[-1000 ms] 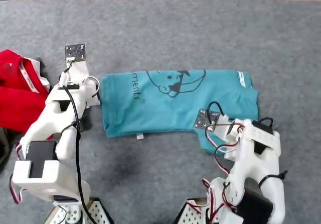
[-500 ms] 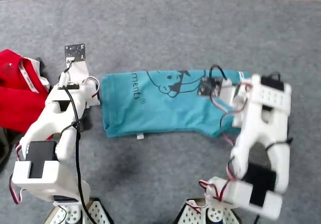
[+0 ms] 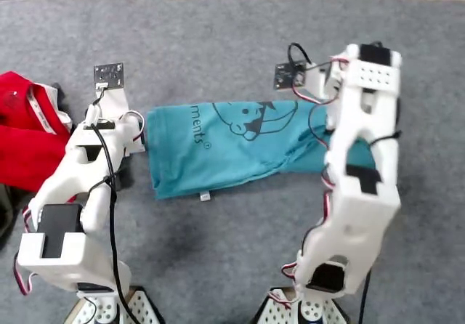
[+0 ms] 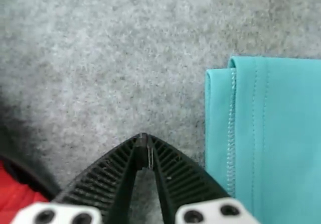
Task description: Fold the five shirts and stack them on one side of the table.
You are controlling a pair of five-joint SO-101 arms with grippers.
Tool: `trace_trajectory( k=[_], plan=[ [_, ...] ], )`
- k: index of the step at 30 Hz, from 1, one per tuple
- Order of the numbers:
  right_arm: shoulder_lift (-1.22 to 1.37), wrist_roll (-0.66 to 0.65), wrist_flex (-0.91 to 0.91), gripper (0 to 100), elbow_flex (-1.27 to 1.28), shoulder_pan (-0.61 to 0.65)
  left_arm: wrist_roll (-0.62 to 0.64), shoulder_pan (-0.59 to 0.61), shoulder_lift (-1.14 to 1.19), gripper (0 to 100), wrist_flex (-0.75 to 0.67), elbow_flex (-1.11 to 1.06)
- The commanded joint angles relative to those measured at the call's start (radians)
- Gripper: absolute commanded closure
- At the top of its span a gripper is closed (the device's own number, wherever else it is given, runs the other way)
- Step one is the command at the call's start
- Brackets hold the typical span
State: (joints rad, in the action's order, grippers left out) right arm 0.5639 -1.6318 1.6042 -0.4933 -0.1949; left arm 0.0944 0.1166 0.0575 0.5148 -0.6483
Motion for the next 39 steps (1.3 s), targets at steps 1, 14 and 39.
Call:
trace_trajectory(
  k=[1,14,39],
  plan=[
    [0.082,-0.003,0.06,97.2,-0.189,0.032,0.003,-0.007,-0.043,97,-0.015,0.022],
    [0.09,0.252,0.161,82.5,-0.427,0.005,0.003,-0.007,-0.043,97,-0.015,0.022],
    [-0.174,1.152,-0.566,98.5,0.36,-0.4,0.334,-0.091,-0.124,71,0.476,0.199]
  ],
)
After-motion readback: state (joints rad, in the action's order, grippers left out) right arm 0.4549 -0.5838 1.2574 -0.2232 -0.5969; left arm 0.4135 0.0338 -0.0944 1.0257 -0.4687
